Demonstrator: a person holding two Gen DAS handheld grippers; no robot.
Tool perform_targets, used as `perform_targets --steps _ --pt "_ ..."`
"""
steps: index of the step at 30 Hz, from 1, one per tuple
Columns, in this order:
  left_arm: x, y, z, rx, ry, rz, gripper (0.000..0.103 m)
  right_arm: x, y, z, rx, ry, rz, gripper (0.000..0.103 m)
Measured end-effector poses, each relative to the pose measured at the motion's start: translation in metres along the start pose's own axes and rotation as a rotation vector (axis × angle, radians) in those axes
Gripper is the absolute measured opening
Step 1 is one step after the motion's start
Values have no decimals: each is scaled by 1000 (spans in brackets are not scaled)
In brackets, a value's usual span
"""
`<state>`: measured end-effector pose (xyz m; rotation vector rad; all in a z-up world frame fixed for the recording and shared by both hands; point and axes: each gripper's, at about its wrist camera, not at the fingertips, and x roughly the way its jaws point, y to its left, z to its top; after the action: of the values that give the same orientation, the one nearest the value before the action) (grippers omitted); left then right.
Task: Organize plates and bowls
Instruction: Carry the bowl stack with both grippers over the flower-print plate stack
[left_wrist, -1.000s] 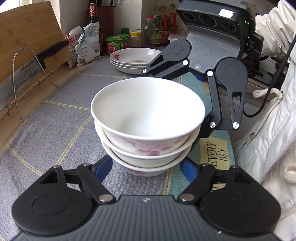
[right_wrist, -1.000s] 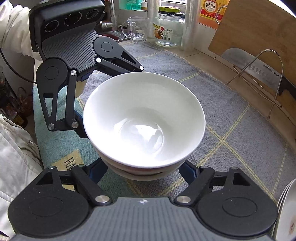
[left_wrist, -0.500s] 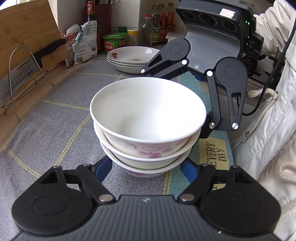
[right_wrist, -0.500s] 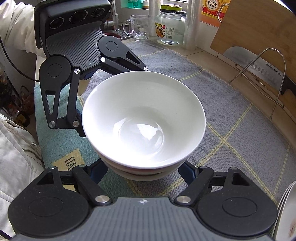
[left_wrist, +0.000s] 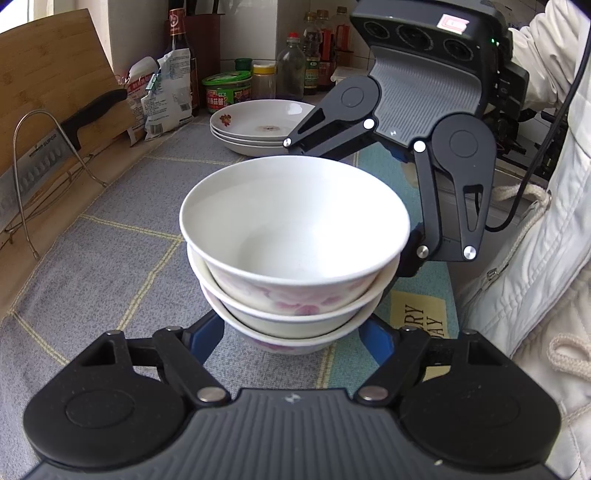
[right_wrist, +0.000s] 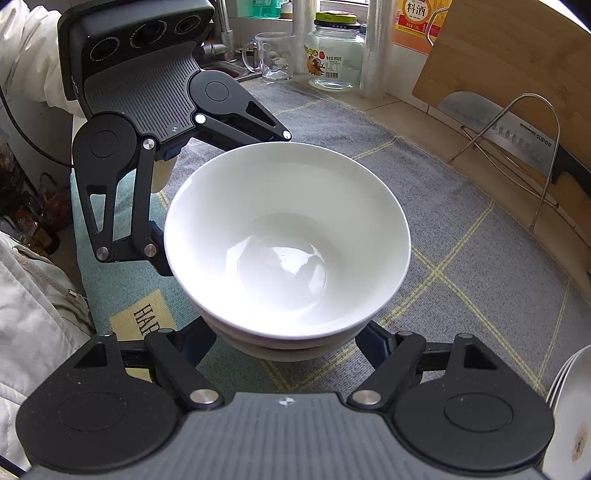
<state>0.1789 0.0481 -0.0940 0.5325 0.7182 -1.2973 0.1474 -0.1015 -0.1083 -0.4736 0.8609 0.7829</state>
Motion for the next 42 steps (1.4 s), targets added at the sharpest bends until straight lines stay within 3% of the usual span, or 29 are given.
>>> perform_targets --steps 14,27,42 --pt "34 -9 63 21 -35 12 80 -53 -39 -27 -13 -8 -40 85" --pt "91 -13 131 50 -58 16 80 -103 -106 -70 -14 -20 -77 85" --pt "150 -3 184 99 -53 27 80 -126 -178 -108 13 -22 -124 85"
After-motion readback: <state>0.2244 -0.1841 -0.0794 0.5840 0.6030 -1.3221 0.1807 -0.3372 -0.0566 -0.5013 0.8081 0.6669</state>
